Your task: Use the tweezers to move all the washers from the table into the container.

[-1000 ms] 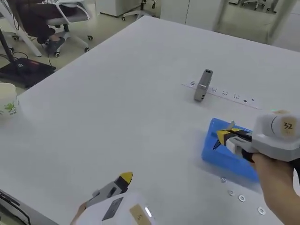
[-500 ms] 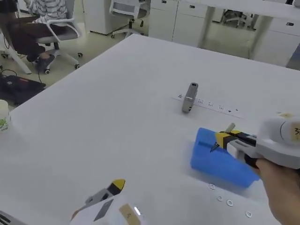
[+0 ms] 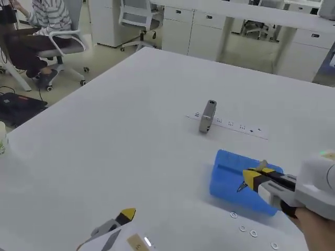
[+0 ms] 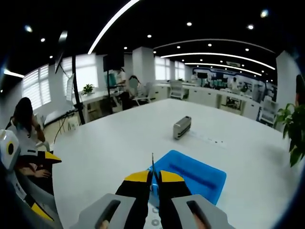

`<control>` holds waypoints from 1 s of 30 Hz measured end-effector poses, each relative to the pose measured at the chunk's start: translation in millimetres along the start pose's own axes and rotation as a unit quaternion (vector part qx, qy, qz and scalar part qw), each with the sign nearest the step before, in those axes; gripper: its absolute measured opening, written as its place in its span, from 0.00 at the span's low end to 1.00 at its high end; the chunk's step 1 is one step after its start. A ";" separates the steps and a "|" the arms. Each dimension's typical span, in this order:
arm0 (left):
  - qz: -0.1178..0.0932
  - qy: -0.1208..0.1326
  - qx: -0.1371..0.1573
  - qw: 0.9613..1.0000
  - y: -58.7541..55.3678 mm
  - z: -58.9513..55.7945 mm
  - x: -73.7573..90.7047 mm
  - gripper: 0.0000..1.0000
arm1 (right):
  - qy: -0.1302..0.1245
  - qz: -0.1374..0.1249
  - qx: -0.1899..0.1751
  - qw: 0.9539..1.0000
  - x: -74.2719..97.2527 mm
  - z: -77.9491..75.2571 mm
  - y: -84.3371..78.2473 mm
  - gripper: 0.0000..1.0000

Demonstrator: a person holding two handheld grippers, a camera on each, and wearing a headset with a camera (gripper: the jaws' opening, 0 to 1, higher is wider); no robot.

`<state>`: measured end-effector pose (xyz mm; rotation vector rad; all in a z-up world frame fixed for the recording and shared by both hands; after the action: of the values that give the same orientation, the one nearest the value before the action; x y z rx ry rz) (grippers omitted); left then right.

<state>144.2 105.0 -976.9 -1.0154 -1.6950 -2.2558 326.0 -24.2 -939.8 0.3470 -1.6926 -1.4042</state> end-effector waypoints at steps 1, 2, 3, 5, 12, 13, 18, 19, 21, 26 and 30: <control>0.000 0.000 0.000 1.000 0.0 0.1 0.0 0.97 | 0.000 0.003 -0.001 1.000 -0.4 -0.1 -3.9 0.02; 0.001 -0.001 0.000 1.000 -0.2 -0.1 -0.1 0.97 | 0.000 0.006 -0.003 1.000 -1.0 -0.2 -6.3 0.02; 0.003 -0.001 0.000 1.000 -0.9 -0.2 -0.4 0.97 | -0.001 0.011 -0.004 1.000 -1.7 -0.5 -9.8 0.02; 0.005 -0.001 -0.002 1.000 -1.3 -0.3 -0.7 0.97 | -0.003 0.014 -0.005 1.000 -2.4 -0.7 -13.7 0.02; 0.007 -0.002 0.000 1.000 -1.7 -0.3 -1.4 0.96 | -0.006 0.033 -0.014 0.999 -9.1 0.0 -31.8 0.02; 0.010 -0.003 0.000 1.000 -2.4 -0.5 -1.8 0.95 | -0.008 0.038 -0.013 0.999 -10.9 -0.8 -35.0 0.02; 0.013 -0.003 0.000 1.000 -2.6 -0.5 -1.8 0.95 | -0.011 0.050 -0.017 0.999 -17.3 -4.3 -44.7 0.02; 0.014 -0.004 0.001 1.000 -2.9 -0.7 -1.8 0.95 | -0.013 0.051 -0.019 0.998 -17.8 -4.6 -45.9 0.02; 0.014 -0.004 0.001 1.000 -2.9 -0.8 -1.9 0.95 | -0.021 0.048 -0.018 0.998 -18.3 -6.0 -47.3 0.02; 0.017 -0.003 0.001 1.000 -3.5 -0.2 -2.1 0.95 | -0.025 0.050 -0.023 0.998 -20.9 -6.8 -50.2 0.02; 0.021 -0.002 -0.001 1.000 -4.3 0.2 -2.2 0.94 | -0.031 0.048 -0.029 0.998 -22.3 -9.6 -51.3 0.02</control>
<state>143.9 106.2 -981.7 -1.0466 -1.6569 -2.2317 330.2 -31.4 -995.9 0.1898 -1.6915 -1.4025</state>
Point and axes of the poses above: the centre of the closed fingertips' face, and the gripper's own axes: x roughly backward along the fingers, z roughly to its left, y roughly out of its top, the point moved 4 cm from there along x, roughly backward along the fingers
